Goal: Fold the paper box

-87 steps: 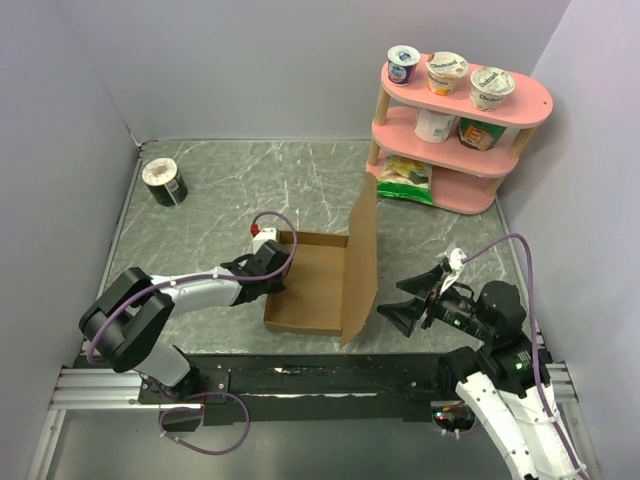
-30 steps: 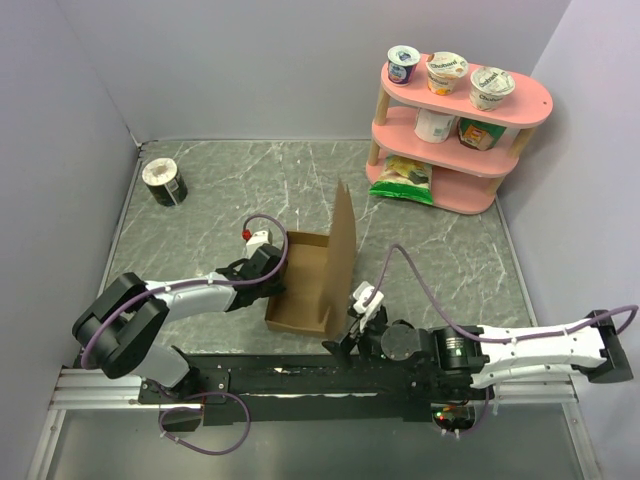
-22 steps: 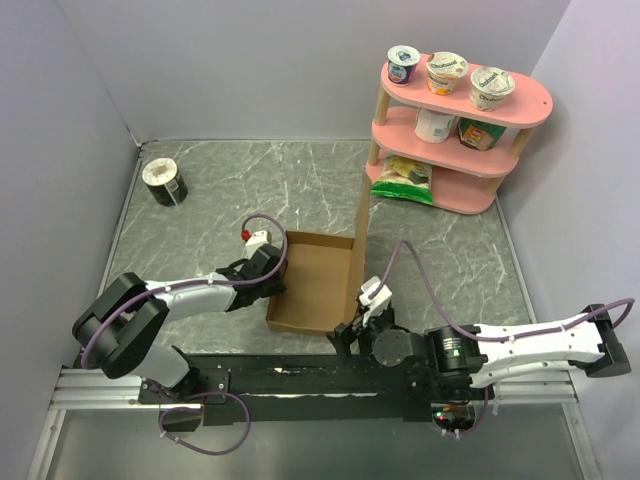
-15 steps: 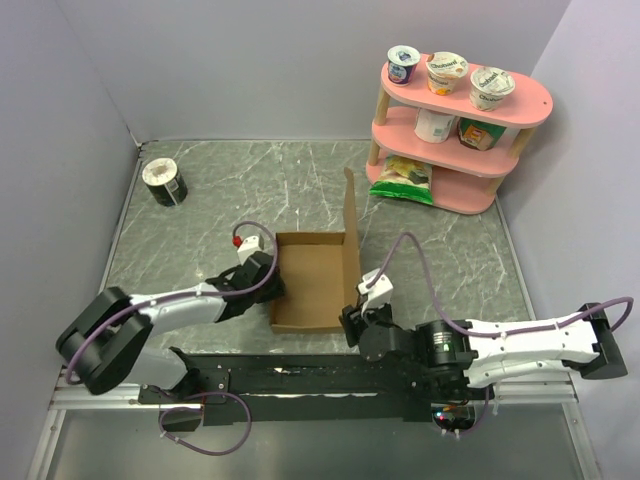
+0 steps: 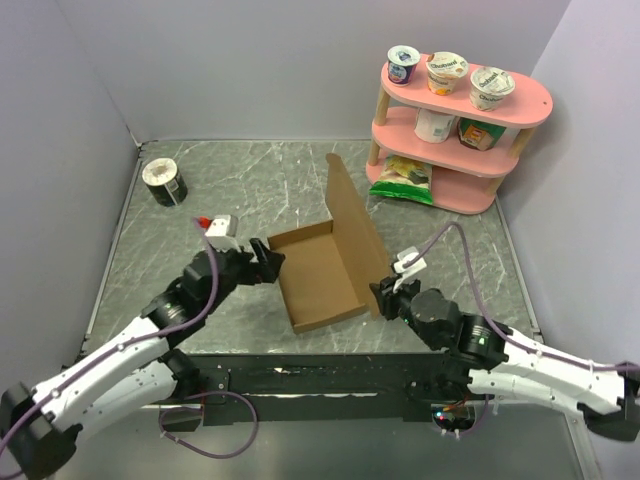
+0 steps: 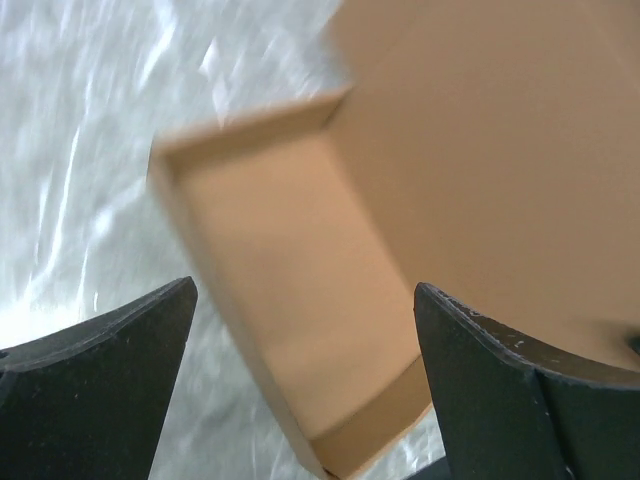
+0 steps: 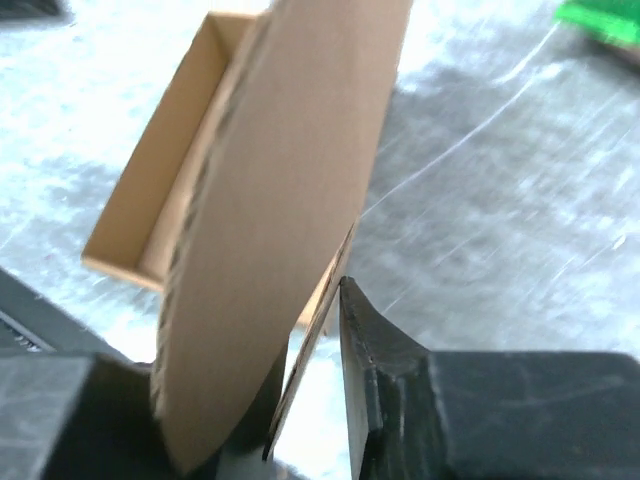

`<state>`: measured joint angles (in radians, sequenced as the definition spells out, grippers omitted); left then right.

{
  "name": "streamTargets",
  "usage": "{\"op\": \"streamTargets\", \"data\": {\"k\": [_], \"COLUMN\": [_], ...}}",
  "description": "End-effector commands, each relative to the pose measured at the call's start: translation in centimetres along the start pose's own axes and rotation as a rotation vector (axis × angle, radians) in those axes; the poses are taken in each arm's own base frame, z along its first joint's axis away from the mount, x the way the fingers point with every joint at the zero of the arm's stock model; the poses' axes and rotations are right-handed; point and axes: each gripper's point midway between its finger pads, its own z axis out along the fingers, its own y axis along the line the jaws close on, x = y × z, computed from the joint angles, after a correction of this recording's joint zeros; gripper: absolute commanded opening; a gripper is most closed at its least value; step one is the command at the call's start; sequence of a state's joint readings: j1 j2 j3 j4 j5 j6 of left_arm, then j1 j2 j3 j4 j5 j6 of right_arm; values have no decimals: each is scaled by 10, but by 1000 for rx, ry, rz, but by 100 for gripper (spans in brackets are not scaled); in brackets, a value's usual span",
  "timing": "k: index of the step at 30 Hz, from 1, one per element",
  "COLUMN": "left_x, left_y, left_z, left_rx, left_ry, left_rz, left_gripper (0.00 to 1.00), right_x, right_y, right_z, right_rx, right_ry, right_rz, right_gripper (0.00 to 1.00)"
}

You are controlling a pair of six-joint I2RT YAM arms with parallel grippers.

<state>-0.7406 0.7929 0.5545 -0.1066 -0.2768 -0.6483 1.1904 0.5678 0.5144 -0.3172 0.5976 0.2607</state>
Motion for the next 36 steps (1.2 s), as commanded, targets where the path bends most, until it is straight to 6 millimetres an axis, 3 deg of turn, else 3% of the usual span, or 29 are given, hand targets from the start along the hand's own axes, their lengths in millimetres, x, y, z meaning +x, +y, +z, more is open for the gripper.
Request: {"op": "streamTargets", "data": {"k": [1,3,4,7,9,10,12,13,14,16,17,20,23,25,31,34,35,36], "left_x": [-54,-61,-78,-93,-95,-98,-97,-106,-120,-122,-112,-128,-132,-132,-133,-127,-130,-124], "left_y": [-32,-42,-44,-52,-64,-50,-43,-27,-30,-19,-8,6,17,29,46,46,38,43], "left_z": [-12,-11,-8,-1,-2,8,6,9,3,5,11,16,21,35,55,72,73,83], "left_rx": [214,331,361,466,575,586,676,665,699,660,610,504,487,452,437,504,563,571], "left_ry": [-170,-162,-213,-203,-160,-139,-85,-111,-190,-217,-162,-230,-248,-227,-299,-235,-217,-180], "left_rz": [138,173,183,247,324,338,271,243,272,260,234,324,336,330,359,364,384,369], "left_gripper": [96,96,96,96,96,96,96,96,96,96,96,96,96,96,96,96,96,96], "right_x": [-32,-39,-39,-41,-42,-43,-46,-47,-45,-48,-49,-54,-57,-57,-57,-57,-58,-57], "right_y": [11,6,9,7,6,5,6,-1,6,5,5,0,-2,-2,-10,-9,-9,-9], "right_z": [3,6,7,15,21,24,28,31,30,32,32,36,37,38,43,44,44,44], "right_rx": [-154,-148,-171,-191,-210,-246,-286,-281,-333,-354,-376,-404,-439,-456,-435,-441,-444,-447], "right_ry": [-106,-117,-116,-117,-130,-137,-160,-163,-161,-154,-153,-146,-132,-131,-131,-116,-116,-117], "right_rz": [-139,-178,-191,-242,-268,-265,-257,-248,-250,-257,-258,-244,-239,-236,-235,-231,-231,-232], "right_gripper": [30,29,24,22,22,20,20,20,20,20,20,20,22,24,26,26,26,27]}}
